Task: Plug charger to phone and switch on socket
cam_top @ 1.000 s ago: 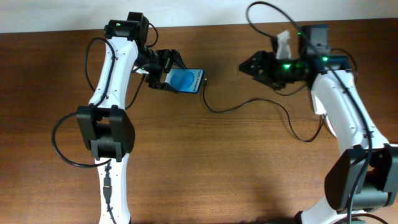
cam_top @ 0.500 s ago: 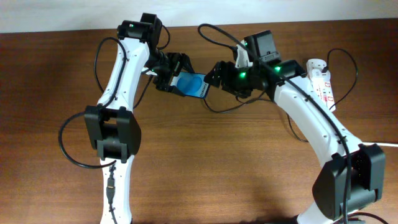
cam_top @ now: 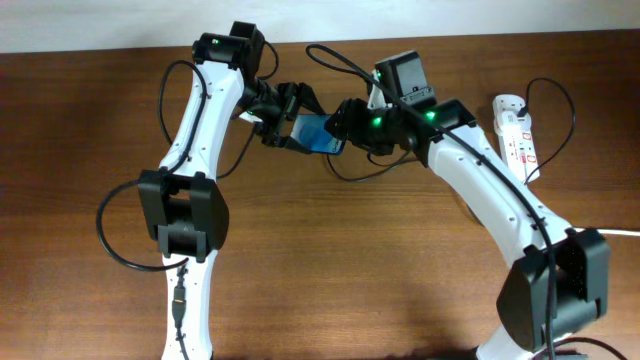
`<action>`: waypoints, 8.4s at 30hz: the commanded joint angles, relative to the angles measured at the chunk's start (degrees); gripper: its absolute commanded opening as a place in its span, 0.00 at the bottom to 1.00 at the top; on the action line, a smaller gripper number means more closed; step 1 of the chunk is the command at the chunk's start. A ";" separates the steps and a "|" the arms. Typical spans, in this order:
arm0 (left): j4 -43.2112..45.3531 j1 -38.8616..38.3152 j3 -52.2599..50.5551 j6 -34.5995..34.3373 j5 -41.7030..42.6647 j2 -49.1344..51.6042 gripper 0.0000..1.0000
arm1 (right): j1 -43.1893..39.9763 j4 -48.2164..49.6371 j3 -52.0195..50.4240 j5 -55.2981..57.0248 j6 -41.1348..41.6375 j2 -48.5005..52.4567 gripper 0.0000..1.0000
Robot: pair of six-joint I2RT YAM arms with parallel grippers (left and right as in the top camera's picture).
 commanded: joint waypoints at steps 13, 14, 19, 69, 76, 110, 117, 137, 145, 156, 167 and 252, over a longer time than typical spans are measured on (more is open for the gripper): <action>-0.13 -0.48 1.57 -0.59 4.33 -0.26 0.00 | 1.70 2.38 1.18 0.94 0.02 1.90 0.36; -0.13 -0.48 1.57 -0.59 4.33 -0.26 0.00 | 1.79 2.49 1.18 0.90 0.02 1.90 0.35; -0.11 -0.48 1.57 -0.59 4.33 -0.26 0.00 | 2.47 2.51 1.18 0.90 0.02 1.90 0.31; 38.29 1.95 1.57 44.39 37.90 -0.26 0.99 | -15.63 1.90 1.20 -3.32 9.66 -18.36 0.04; 38.95 1.90 1.57 42.40 40.26 -0.26 0.99 | -10.75 22.58 1.18 3.45 25.55 -8.44 0.04; 69.13 2.80 1.57 -8.04 20.15 -0.26 0.45 | 4.04 32.48 1.18 17.99 46.53 -3.30 0.04; 69.11 2.86 1.57 -12.81 20.31 -0.26 0.02 | 4.72 32.48 1.18 18.01 46.56 -2.49 0.04; 52.43 8.68 1.29 18.82 23.39 -0.24 0.00 | -5.27 22.05 1.18 8.46 18.01 -2.56 0.98; 39.52 12.57 1.14 42.14 28.89 -0.22 0.00 | -7.67 2.38 1.18 11.30 0.70 -2.27 0.99; 25.73 18.18 1.03 46.16 19.19 0.28 0.00 | -3.45 13.55 1.20 0.63 -0.48 17.18 0.54; 23.12 17.84 1.01 47.63 19.15 0.28 0.00 | -0.79 21.70 1.20 -0.26 -0.50 27.30 0.47; 22.18 15.63 1.03 55.93 43.23 0.28 0.00 | 7.28 33.59 -13.94 -16.90 4.61 -7.23 0.04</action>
